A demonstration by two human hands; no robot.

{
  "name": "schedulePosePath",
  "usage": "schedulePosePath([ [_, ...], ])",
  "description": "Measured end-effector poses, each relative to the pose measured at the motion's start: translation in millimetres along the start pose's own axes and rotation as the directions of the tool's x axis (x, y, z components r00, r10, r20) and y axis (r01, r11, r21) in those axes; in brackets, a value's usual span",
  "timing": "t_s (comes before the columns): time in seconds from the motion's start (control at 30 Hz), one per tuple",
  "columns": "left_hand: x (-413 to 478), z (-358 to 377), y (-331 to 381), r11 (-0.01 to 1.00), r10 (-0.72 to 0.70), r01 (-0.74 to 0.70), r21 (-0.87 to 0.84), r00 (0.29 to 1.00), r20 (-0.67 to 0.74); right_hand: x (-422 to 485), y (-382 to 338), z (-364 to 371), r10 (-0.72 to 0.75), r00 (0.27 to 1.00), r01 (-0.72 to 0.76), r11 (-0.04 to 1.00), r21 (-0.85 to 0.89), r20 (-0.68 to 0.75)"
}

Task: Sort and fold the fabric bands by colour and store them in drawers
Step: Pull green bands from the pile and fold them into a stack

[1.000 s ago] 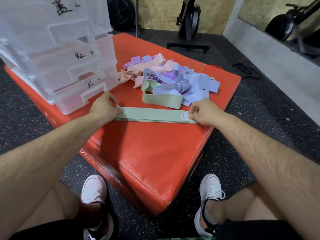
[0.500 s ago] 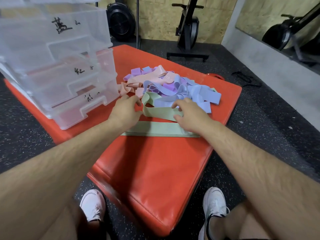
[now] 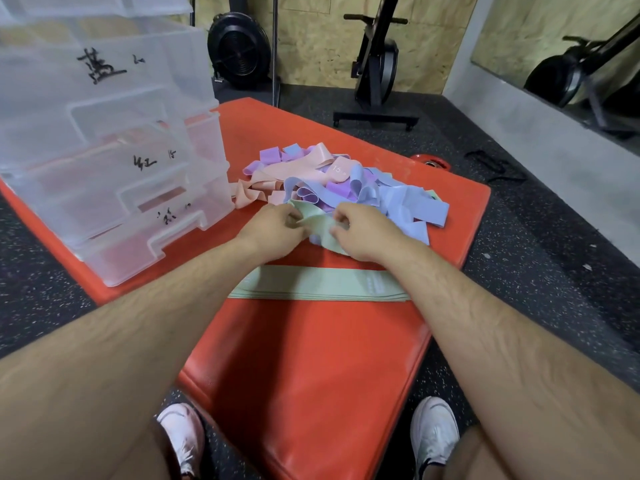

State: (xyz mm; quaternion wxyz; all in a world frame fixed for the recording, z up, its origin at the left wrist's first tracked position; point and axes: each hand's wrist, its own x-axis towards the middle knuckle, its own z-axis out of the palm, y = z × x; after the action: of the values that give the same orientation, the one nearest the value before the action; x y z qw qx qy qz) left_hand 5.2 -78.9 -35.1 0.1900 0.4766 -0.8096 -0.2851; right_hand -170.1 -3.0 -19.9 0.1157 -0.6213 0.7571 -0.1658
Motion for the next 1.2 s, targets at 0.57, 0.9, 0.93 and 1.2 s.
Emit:
schedulePosePath([
  [0.57, -25.8, -22.7, 52.6, 0.884, 0.121, -0.284, -0.372, 0.907, -0.404, -16.3, -36.5, -92.3, 0.094, 0.945, 0.243, 0.437, 0.866, -0.312],
  [0.9, -14.1, -9.6, 41.9, 0.929, 0.063, -0.139, -0.343, 0.972, -0.225, -3.4, -52.9, -96.9, 0.089, 0.935, 0.309, 0.279, 0.909, -0.344],
  [0.93, -13.8, -12.5, 43.6, 0.923, 0.054, -0.136, -0.360, 0.972, -0.229, -2.3, -49.5, -95.4, 0.100, 0.941, 0.279, 0.307, 0.910, -0.322],
  [1.2, -15.7, -38.0, 51.1, 0.917, 0.052, -0.184, -0.353, 0.934, -0.353, -7.4, -28.2, -67.7, 0.178, 0.975, -0.220, 0.647, 0.730, 0.136],
])
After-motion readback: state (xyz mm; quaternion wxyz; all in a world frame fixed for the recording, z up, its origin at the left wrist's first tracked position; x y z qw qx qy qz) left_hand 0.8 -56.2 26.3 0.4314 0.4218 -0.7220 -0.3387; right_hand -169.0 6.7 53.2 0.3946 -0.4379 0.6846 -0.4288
